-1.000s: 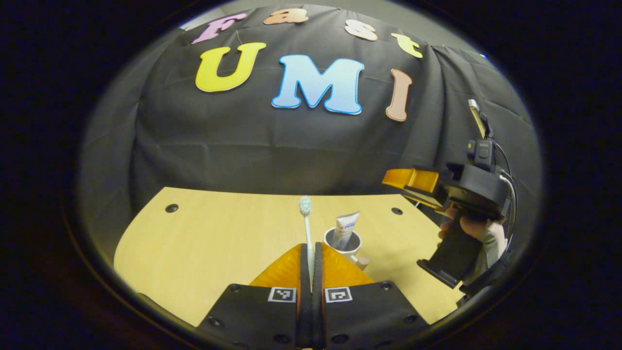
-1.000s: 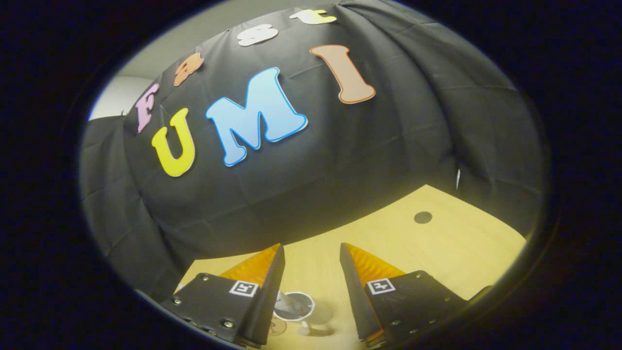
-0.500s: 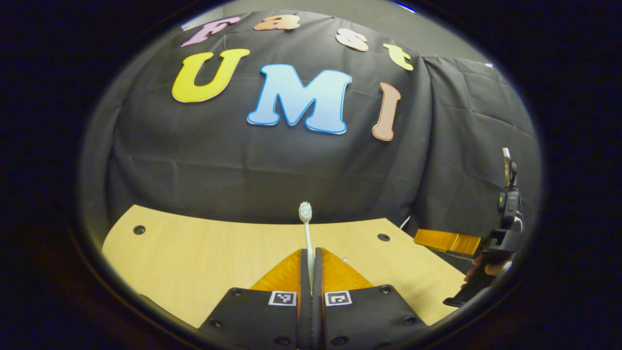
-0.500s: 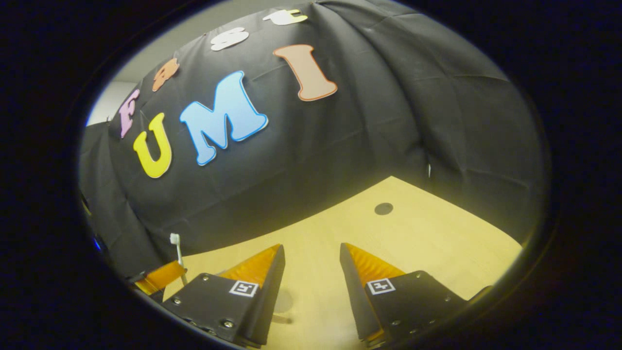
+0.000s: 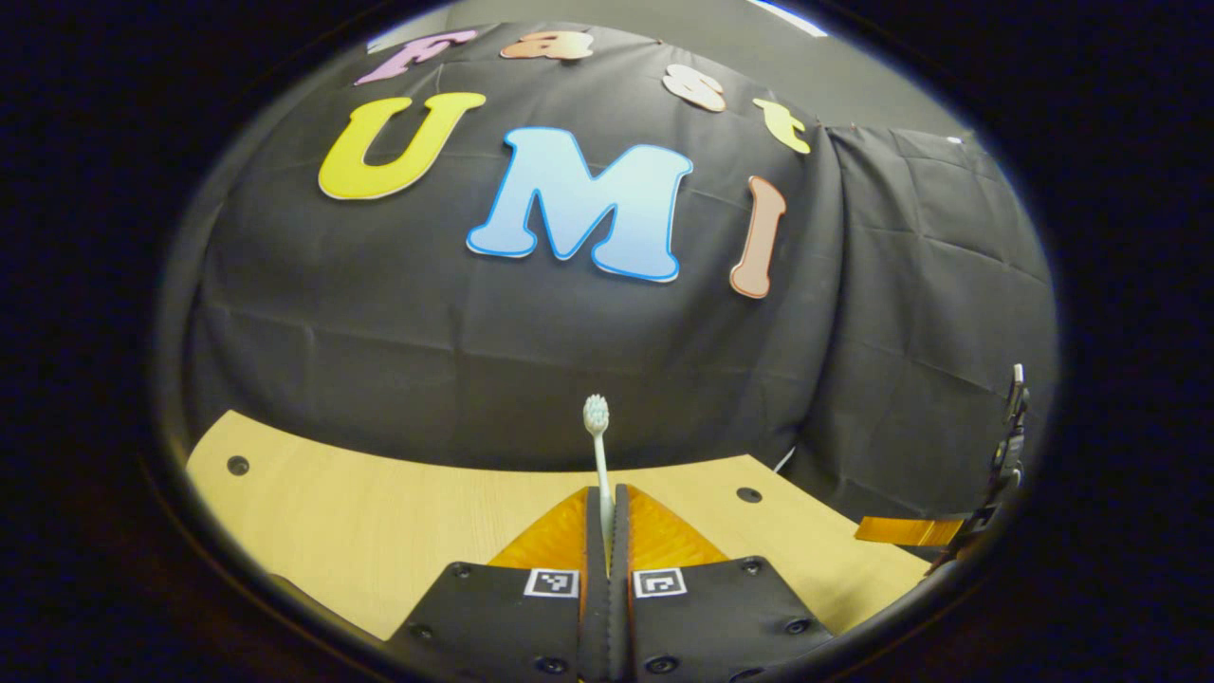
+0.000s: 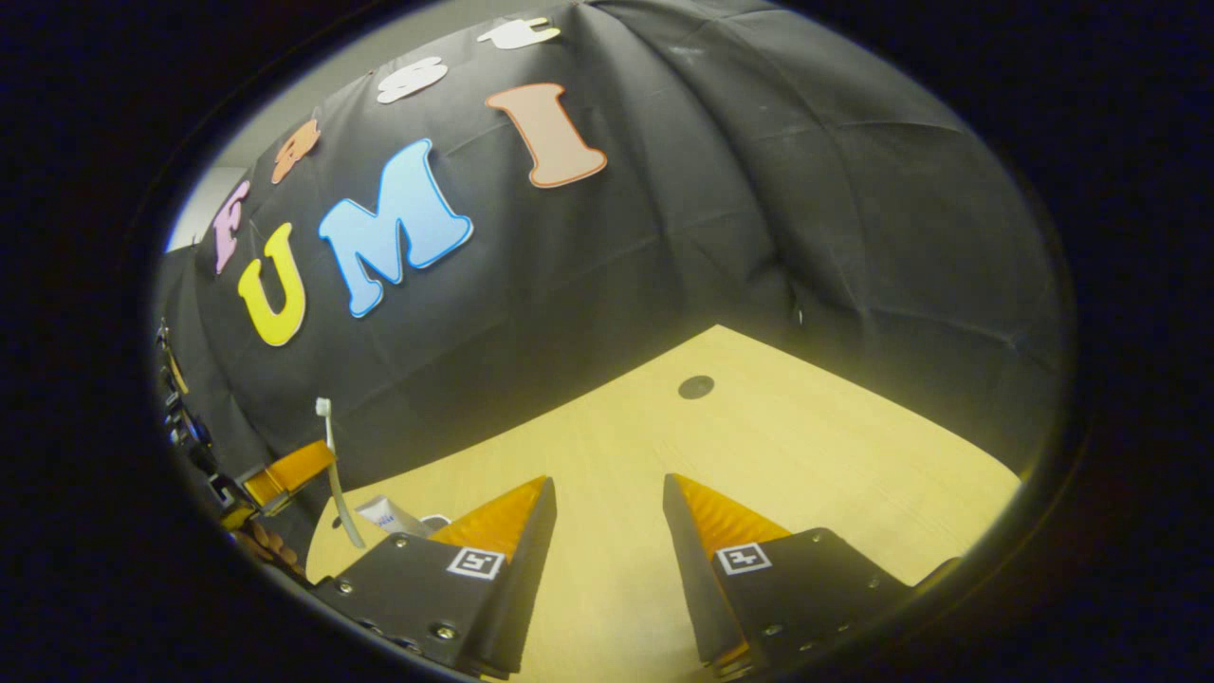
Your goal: Put the toothbrush and toothpaste on the desktop into the cup, then pick up the cup and place it on the coaster on the desktop.
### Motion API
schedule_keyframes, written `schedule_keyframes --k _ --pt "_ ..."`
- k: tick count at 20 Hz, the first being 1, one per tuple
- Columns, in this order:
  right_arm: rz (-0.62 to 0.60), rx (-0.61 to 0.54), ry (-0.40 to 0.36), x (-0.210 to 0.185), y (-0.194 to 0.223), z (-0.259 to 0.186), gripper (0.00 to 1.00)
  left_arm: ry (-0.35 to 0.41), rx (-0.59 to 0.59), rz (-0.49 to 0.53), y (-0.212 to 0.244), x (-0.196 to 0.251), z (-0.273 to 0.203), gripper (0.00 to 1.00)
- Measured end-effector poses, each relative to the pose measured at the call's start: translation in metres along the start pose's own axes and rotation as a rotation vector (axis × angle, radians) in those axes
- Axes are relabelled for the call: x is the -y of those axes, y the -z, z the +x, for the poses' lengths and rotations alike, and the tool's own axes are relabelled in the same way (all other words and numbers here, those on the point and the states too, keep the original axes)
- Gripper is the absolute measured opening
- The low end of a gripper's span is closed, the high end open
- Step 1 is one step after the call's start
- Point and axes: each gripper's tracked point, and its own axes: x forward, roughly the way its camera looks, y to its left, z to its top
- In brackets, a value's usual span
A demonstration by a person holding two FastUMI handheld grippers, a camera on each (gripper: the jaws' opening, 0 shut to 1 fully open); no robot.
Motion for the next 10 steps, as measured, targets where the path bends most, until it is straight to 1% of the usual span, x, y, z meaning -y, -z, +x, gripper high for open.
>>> schedule_keyframes --k 4,8,9,10 --pt "-0.001 -0.007 0.018 0.018 0.004 -0.004 0.66 0.007 0.025 0.005 0.008 0.001 0.026 0.07" --pt "-0.007 -0.005 0.018 0.027 0.003 -0.004 0.66 -0.01 0.042 -0.051 0.019 -0.008 0.043 0.07" --pt "-0.008 -0.008 0.018 0.029 0.003 -0.004 0.64 -0.013 0.042 -0.065 0.025 -0.009 0.045 0.07" --pt "-0.008 -0.009 0.019 0.031 0.003 -0.003 0.66 -0.014 0.036 -0.072 0.031 -0.009 0.047 0.07"
